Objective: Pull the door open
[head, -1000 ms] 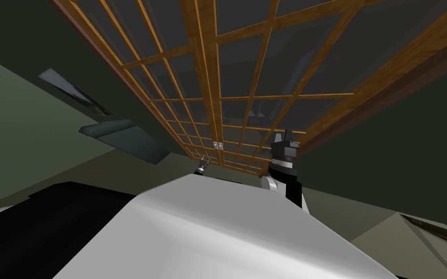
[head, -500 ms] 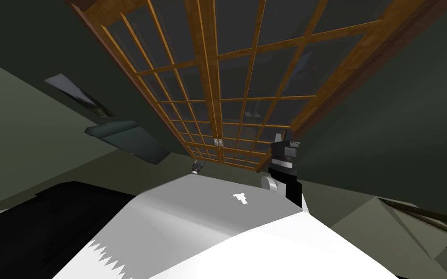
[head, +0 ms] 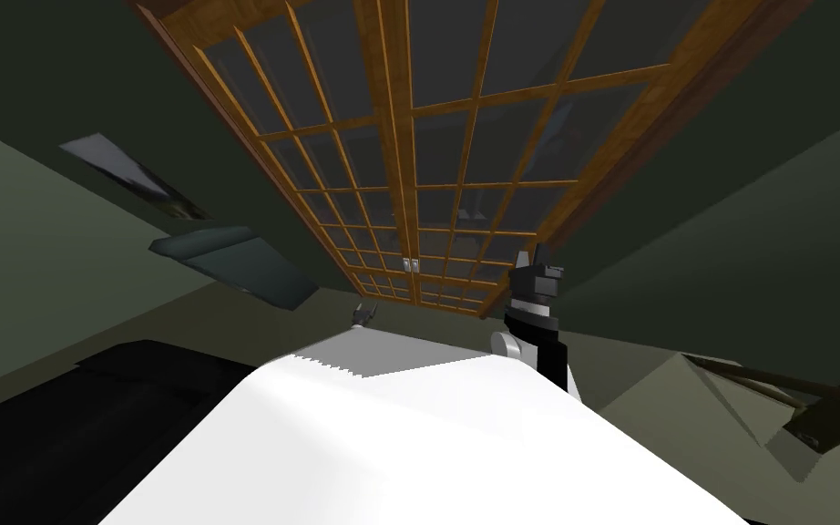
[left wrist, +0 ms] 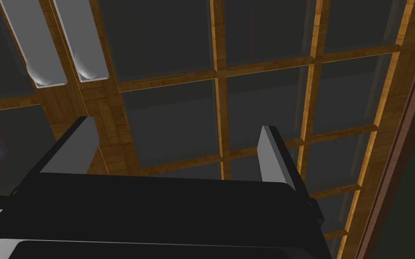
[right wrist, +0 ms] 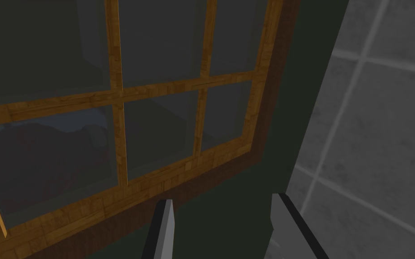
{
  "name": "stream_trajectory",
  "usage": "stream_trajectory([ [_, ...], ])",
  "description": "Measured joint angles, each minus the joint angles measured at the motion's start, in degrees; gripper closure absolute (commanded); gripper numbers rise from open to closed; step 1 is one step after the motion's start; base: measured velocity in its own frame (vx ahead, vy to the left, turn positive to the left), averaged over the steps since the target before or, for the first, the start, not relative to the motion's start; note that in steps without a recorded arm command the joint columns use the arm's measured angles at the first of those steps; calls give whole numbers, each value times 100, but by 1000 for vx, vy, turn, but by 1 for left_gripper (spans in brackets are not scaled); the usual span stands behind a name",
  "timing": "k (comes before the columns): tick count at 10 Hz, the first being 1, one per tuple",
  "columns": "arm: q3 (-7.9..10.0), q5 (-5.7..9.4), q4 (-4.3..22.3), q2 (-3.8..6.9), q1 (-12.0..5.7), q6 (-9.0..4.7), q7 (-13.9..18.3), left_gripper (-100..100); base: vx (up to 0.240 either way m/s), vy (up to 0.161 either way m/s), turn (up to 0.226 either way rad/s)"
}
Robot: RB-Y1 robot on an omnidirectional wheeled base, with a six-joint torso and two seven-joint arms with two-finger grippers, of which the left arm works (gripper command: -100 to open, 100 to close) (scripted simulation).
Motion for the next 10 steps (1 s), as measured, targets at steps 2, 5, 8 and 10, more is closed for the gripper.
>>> stream_trajectory([
  [2,233,121,189,80,26,-44,-139,-100,-141,48,-110],
  [5,515,264,307,177,68,33,-234,-100,-96,39,-108],
  [8,848,435,330,175,132,148,-379,-100,-93,73,-146],
  [10,1065,554,464,191,82,187,-488,-100,-30,65,-182],
])
